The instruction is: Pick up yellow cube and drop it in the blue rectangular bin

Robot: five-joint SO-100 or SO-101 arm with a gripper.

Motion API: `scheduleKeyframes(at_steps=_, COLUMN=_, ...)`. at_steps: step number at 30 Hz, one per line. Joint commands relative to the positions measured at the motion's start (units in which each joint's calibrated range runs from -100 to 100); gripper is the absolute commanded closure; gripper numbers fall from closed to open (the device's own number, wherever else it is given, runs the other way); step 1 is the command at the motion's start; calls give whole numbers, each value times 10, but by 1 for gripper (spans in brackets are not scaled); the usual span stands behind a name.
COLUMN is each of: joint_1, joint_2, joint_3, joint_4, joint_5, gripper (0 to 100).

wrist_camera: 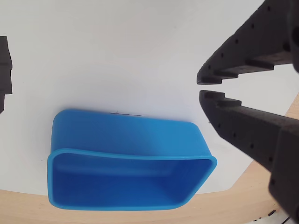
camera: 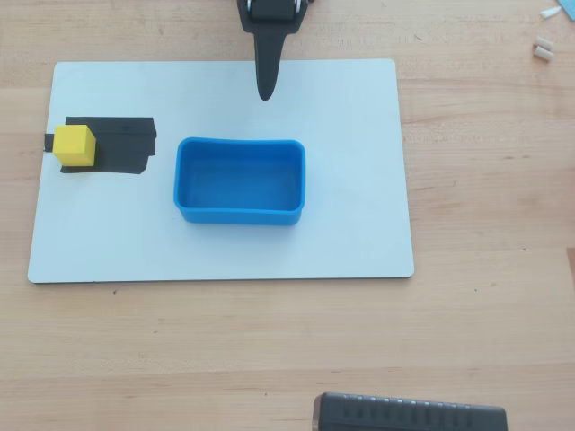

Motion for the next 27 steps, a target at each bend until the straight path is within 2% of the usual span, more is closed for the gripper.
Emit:
scheduleKeyframes(at_steps=1, joint_1=-1, joint_2=-13, joint_3=-1, joint_4=3, joint_5=1, gripper=100)
scheduleKeyframes(at_steps=18, joint_1=-8, joint_2=-13, joint_3=-1, joint_4=3, joint_5=2, gripper=100)
scheduleKeyframes(at_steps=27, joint_1=3, joint_2=23, joint_3=-37, joint_4=4, joint_5=37, gripper=100)
